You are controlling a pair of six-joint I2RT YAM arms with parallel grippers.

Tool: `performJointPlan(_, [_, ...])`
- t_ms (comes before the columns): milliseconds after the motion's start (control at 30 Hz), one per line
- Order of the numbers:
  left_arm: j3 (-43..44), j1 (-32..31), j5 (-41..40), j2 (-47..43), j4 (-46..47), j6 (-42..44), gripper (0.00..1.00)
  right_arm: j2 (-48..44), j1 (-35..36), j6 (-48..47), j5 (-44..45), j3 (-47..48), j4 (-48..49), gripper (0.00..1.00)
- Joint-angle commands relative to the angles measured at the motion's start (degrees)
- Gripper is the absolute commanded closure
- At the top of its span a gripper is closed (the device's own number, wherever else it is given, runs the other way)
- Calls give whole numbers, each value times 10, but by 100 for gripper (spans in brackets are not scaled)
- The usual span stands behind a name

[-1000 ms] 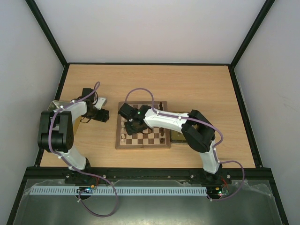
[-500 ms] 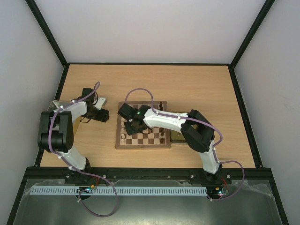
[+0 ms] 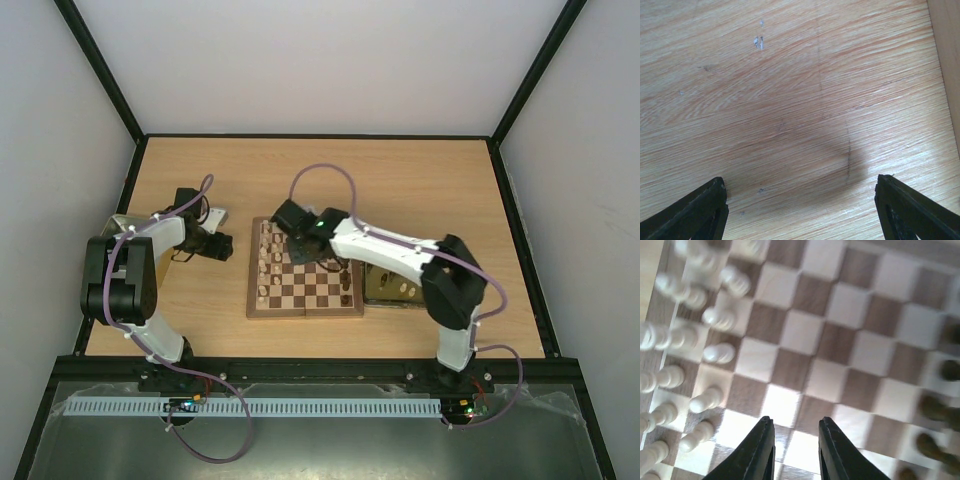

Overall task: Set up the chess pieces on the board
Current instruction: Pick up the chess piece from the storage box.

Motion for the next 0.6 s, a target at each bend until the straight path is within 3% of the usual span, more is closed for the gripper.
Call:
performJointPlan(0, [-10, 5, 5, -4, -12, 4, 20, -90, -62, 2, 74, -38, -45, 76])
performJointPlan(333, [-8, 5, 11, -2, -13, 5, 20, -228, -247, 25, 11, -244, -6, 78])
performJointPlan(567, [-7, 4, 12, 2, -14, 5, 20, -271, -313, 42, -39, -332, 18, 76])
